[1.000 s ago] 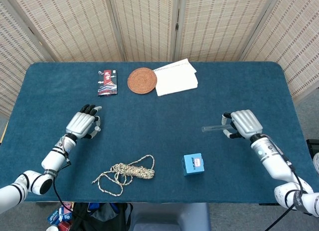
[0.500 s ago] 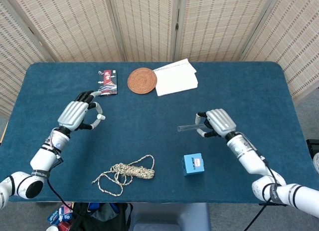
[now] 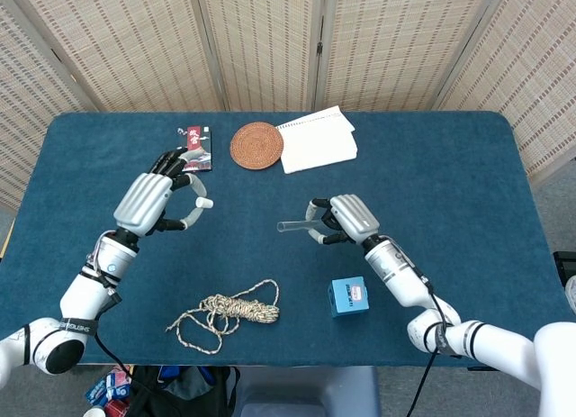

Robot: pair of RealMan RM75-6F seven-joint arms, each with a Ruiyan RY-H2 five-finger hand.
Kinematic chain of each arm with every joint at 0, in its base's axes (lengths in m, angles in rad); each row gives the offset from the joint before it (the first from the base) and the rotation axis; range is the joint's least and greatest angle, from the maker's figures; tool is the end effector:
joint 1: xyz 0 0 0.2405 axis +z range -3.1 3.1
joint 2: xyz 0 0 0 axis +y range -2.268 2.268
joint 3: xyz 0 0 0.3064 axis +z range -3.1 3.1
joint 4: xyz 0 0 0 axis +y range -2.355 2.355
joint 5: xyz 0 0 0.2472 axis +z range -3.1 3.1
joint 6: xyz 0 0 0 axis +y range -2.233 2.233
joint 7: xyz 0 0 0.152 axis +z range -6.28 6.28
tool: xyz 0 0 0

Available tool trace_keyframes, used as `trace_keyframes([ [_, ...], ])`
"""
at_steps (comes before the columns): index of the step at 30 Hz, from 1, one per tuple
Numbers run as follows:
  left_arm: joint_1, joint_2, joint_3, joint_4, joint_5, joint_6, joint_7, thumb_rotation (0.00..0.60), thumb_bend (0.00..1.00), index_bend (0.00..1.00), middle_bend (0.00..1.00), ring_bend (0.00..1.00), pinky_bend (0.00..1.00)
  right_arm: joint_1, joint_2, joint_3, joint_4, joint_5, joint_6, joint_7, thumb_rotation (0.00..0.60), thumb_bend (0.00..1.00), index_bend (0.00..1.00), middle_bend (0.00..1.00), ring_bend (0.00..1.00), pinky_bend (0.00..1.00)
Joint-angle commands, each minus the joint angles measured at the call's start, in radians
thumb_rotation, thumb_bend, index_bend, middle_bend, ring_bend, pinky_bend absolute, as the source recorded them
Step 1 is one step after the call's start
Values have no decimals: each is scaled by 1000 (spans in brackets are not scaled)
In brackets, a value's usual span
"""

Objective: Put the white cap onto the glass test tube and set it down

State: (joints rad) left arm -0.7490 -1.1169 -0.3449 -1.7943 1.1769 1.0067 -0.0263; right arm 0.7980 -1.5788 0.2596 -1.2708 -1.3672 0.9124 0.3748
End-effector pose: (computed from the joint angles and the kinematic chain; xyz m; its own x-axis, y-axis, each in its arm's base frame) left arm -0.1204 0.4172 0.1199 0.1474 0.1273 0.9808 0.8992 -0.4302 -0.0793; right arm -0.1589 -0.4428 -0.0399 0.0104 -0.3488 0.9371 -0.9148 -0.3816 -0.1319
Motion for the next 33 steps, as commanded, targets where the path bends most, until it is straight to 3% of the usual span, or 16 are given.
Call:
trace_keyframes([
  [1, -13, -14, -5, -24, -4, 21, 40, 600, 448, 614, 105, 0, 0, 13, -28, 11, 16, -3, 15, 20, 600, 583, 851, 1000, 1000, 1000],
  [14, -54, -107, -7, -51, 0, 93, 152, 600, 448, 614, 105, 0, 0, 50, -110, 68, 47, 67, 15, 43, 600, 595, 850, 1000, 1000, 1000],
  [33, -94, -183, -4, -46, -13, 126, 249, 600, 448, 618, 106, 0, 0, 66, -130, 83, 42, 89, 13, 51, 600, 597, 851, 1000, 1000, 1000],
])
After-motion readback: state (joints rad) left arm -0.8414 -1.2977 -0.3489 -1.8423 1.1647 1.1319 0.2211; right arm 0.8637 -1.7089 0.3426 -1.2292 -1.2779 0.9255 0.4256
